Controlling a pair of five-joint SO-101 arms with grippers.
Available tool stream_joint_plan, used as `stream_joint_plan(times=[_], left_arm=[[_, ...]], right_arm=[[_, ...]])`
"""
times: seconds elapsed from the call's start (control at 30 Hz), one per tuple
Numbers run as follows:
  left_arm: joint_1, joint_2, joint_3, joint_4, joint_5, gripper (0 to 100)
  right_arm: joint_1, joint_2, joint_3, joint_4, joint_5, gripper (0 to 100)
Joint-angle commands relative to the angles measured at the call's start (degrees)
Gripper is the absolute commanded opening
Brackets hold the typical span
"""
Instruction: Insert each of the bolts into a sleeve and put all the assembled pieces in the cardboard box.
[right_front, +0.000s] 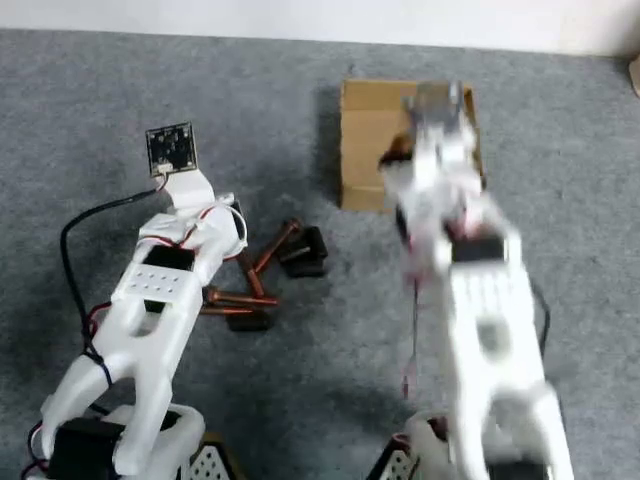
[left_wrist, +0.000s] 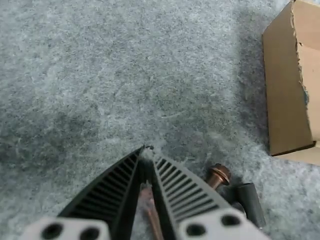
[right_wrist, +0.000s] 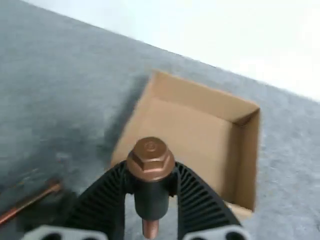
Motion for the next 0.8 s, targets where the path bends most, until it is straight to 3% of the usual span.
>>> stream_joint_plan(times=[0.0, 0.2, 0.43, 0.53, 0.77], left_arm=[[-0.57, -0.22, -3.12, -0.18, 0.44, 1], [-0.48, -0.13, -3.12, -0.18, 0.44, 1], [-0.40, -0.13, -3.12, -0.18, 0.26, 1], [-0.40, -0.13, -3.12, -0.18, 0.26, 1], [-0.31, -0.13, -3.12, -0.18, 0.26, 1]], right_arm=[[2.95, 27.47, -35.82, 10.24, 1.14, 0.5], [4.70, 62.81, -79.87, 29.32, 1.14, 0.5], [5.67, 93.23, -118.37, 39.08, 1.49, 0.5], [5.67, 101.41, -125.14, 41.36, 1.49, 0.5], [5.41, 104.75, -124.09, 43.56, 1.14, 0.5]])
